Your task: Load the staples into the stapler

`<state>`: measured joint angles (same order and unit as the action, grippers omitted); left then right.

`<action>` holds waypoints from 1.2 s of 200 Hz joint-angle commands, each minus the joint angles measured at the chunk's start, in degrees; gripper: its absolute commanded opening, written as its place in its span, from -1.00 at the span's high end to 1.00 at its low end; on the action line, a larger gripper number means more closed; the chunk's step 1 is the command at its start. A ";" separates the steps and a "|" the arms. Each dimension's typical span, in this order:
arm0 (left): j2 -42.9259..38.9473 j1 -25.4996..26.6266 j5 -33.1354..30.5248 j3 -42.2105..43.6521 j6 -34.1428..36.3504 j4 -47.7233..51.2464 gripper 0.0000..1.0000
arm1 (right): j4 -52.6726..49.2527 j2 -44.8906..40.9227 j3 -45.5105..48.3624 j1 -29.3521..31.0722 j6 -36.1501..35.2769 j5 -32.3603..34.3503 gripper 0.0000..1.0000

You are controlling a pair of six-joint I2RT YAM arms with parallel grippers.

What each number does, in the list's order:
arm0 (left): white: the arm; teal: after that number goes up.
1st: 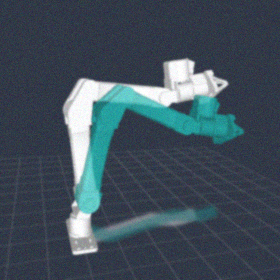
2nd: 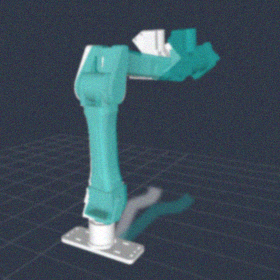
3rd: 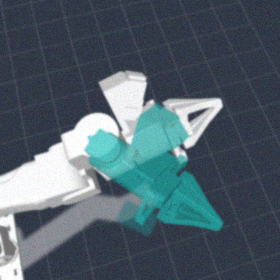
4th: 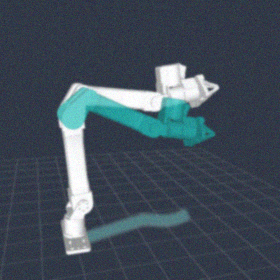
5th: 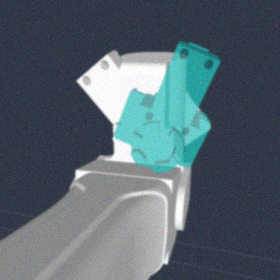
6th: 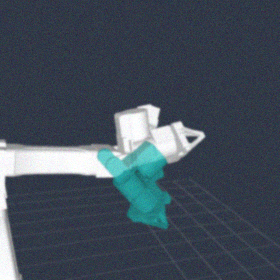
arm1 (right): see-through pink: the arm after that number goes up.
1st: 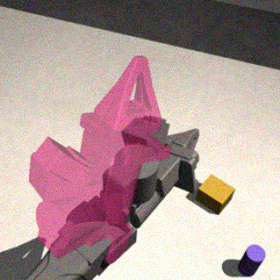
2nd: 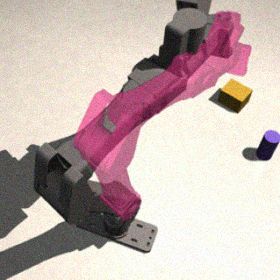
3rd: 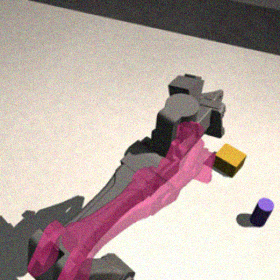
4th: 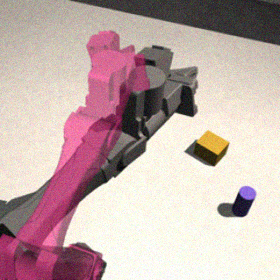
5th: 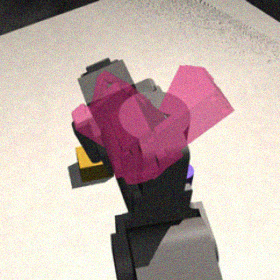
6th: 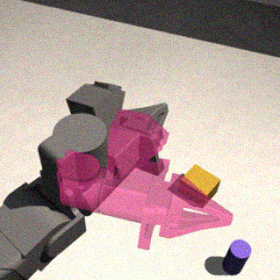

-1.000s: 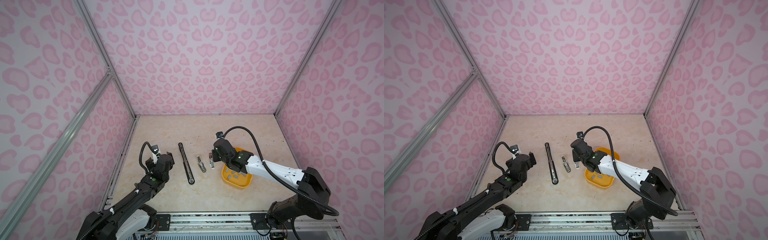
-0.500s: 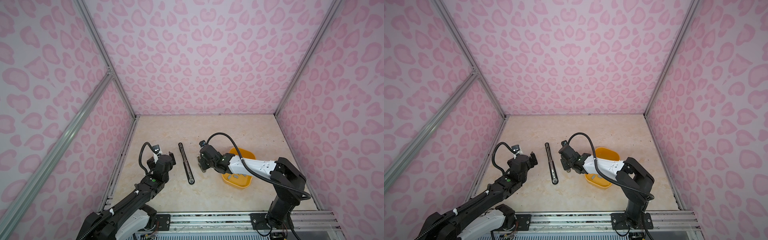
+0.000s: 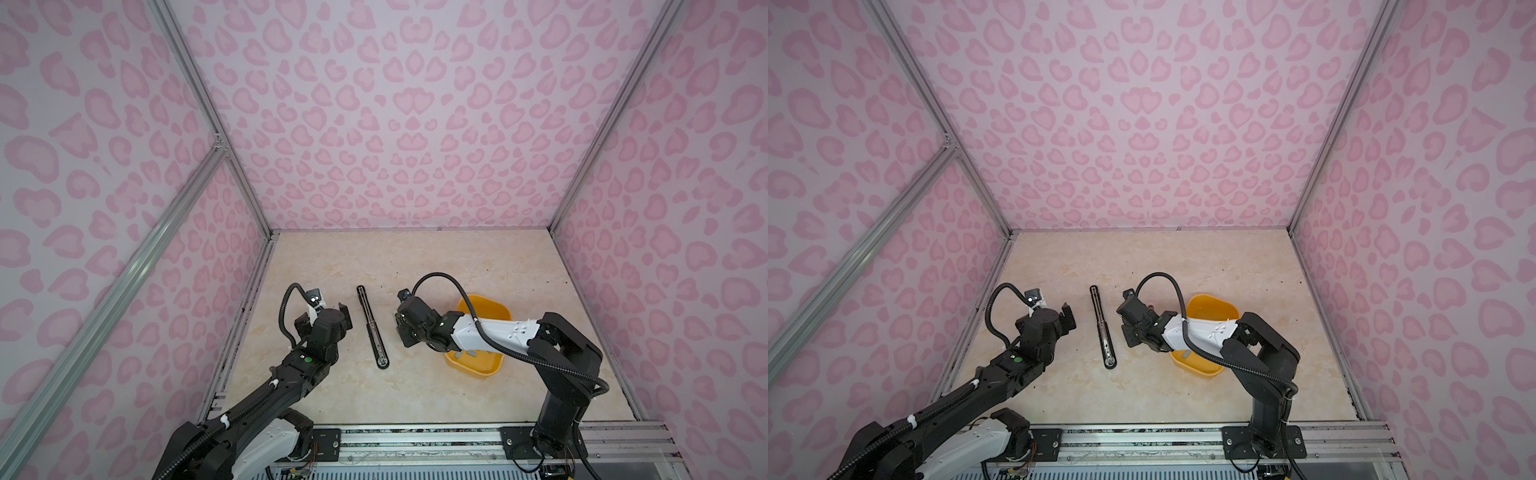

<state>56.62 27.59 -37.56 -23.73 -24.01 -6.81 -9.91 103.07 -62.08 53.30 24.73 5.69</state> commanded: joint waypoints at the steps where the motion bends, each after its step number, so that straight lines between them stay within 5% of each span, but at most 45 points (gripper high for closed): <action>1: -0.88 0.00 -1.11 0.50 -0.27 -2.42 -0.95 | 1.52 0.40 0.26 0.24 0.74 0.13 0.83; 240: -0.60 0.00 -0.85 0.34 -0.25 -2.24 -0.95 | 0.24 3.28 -1.80 0.80 0.36 1.20 0.85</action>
<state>56.34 27.59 -37.74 -23.38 -24.01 -7.40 -9.37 106.06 -63.53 54.00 25.06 6.26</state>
